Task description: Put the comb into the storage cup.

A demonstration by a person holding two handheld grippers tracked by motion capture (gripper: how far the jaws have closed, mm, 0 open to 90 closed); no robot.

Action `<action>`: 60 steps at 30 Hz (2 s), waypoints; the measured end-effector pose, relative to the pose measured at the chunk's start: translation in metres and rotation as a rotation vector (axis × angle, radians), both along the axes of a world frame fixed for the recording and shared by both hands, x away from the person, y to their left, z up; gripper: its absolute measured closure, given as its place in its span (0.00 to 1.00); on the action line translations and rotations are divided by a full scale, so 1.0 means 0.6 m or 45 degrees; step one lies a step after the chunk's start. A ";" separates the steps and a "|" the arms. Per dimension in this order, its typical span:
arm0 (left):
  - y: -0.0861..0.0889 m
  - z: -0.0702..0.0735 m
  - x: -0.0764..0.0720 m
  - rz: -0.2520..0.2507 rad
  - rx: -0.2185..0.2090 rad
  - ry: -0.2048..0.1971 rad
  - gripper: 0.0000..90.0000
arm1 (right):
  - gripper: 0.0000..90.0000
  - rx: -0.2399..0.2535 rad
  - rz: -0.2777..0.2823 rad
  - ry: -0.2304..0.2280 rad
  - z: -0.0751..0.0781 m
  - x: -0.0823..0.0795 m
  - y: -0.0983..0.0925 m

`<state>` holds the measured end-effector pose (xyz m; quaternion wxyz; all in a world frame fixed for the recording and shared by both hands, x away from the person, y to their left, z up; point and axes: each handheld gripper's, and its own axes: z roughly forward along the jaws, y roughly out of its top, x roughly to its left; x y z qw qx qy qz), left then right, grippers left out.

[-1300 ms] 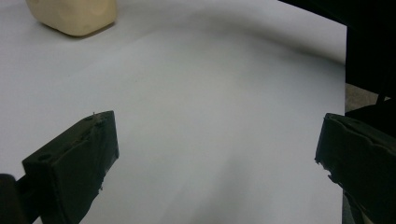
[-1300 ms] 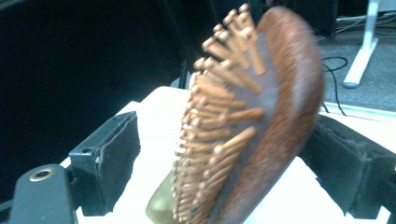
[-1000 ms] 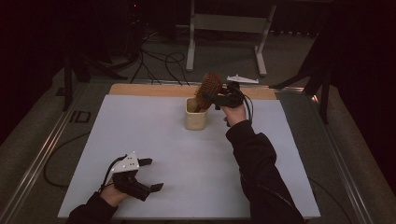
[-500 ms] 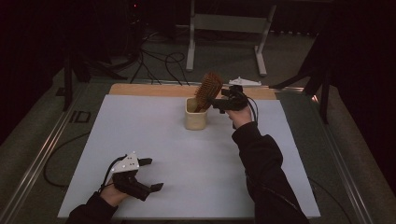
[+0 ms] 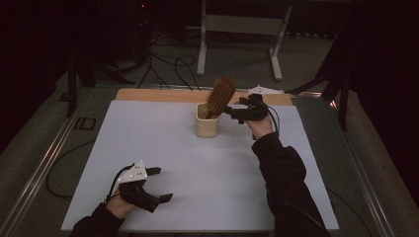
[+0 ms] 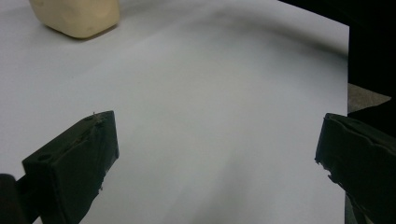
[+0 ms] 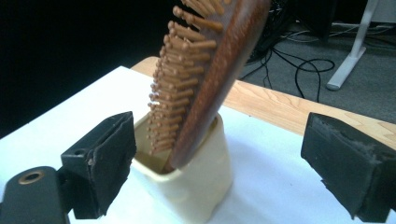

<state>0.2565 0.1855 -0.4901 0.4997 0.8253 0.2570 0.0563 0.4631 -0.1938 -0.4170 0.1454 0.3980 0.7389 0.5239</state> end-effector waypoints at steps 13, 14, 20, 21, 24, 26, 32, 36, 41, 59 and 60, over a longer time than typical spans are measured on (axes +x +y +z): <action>0.000 0.001 -0.001 0.000 0.001 -0.003 0.00 | 0.11 -0.038 -0.007 0.006 -0.026 -0.028 -0.027; 0.000 0.001 0.000 0.001 0.001 -0.002 0.00 | 0.11 -0.041 -0.008 0.004 -0.029 -0.030 -0.029; -0.001 0.000 -0.001 0.001 0.002 -0.001 0.00 | 0.11 -0.043 -0.010 0.009 -0.040 -0.044 -0.042; -0.001 0.001 -0.001 0.001 0.002 -0.003 0.00 | 0.11 -0.042 -0.012 0.011 -0.041 -0.046 -0.044; -0.001 0.001 0.000 0.001 0.002 -0.005 0.00 | 0.11 -0.047 -0.012 0.008 -0.046 -0.052 -0.049; -0.001 0.001 0.000 0.001 0.002 -0.004 0.00 | 0.11 -0.046 -0.010 0.010 -0.048 -0.054 -0.051; -0.001 0.000 0.000 0.002 0.001 -0.003 0.00 | 0.11 -0.041 0.008 0.016 -0.061 -0.075 -0.058; 0.000 0.001 -0.001 0.005 0.007 -0.007 0.00 | 0.11 -0.029 0.018 0.014 -0.067 -0.089 -0.063; 0.001 0.000 0.000 0.010 0.007 -0.006 0.00 | 0.11 -0.030 0.024 0.016 -0.075 -0.106 -0.068; 0.004 -0.002 0.000 0.029 0.017 -0.023 0.00 | 0.11 -0.041 0.055 0.048 -0.113 -0.165 -0.090; 0.004 -0.002 0.000 0.030 0.019 -0.024 0.00 | 0.11 -0.046 0.058 0.045 -0.115 -0.169 -0.092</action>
